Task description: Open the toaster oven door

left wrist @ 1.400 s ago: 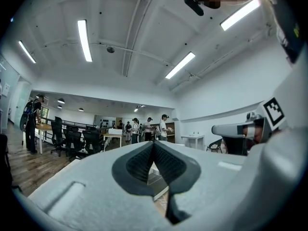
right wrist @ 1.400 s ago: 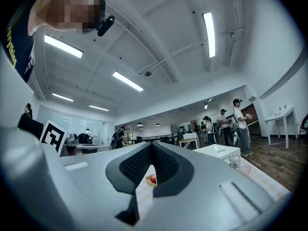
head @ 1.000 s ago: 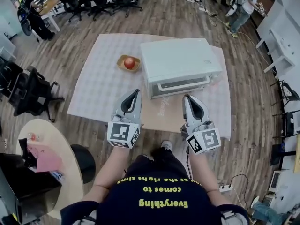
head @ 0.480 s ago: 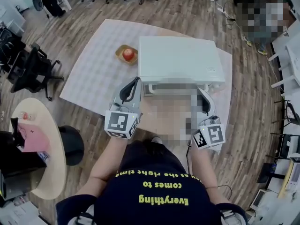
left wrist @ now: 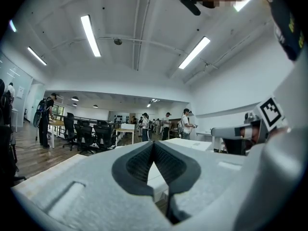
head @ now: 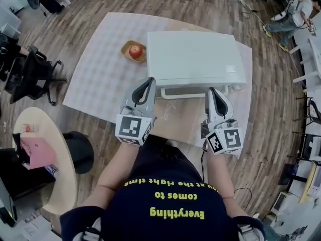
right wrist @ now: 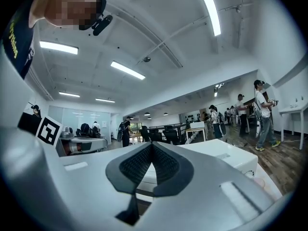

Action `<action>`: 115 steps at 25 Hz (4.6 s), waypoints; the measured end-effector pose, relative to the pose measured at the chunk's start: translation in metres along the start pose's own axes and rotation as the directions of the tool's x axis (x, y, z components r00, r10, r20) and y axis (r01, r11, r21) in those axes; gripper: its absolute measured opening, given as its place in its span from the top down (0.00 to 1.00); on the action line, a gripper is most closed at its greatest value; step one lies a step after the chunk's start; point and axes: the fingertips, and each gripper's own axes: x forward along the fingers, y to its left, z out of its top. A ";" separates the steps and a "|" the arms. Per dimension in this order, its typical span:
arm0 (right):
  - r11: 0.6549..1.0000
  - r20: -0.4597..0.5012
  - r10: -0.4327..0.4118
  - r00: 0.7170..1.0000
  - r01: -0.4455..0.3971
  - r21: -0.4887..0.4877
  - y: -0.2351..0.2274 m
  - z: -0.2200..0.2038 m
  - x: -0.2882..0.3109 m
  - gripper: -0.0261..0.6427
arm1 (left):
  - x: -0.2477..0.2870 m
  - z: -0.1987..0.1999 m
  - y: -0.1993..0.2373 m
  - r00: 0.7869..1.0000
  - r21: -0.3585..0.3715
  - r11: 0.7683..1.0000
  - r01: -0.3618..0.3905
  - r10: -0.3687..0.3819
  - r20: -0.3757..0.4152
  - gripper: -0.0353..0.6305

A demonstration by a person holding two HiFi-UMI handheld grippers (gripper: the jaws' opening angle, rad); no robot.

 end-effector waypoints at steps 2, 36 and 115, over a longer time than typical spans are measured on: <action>0.999 -0.027 -0.029 0.999 0.030 0.014 -0.006 -0.011 0.003 0.94 | 0.004 -0.001 0.003 1.000 -0.006 1.000 0.010 -0.010 -0.003 0.94; 0.973 -0.347 -0.230 0.909 0.207 -0.101 -0.047 -0.100 0.012 0.67 | 0.001 -0.023 0.016 0.996 -0.016 0.998 0.066 -0.067 -0.060 0.94; 0.893 -0.622 -0.343 0.704 0.451 0.017 -0.034 -0.268 -0.166 0.36 | 0.010 -0.065 -0.060 0.947 -0.024 0.959 0.281 -0.282 -0.153 0.94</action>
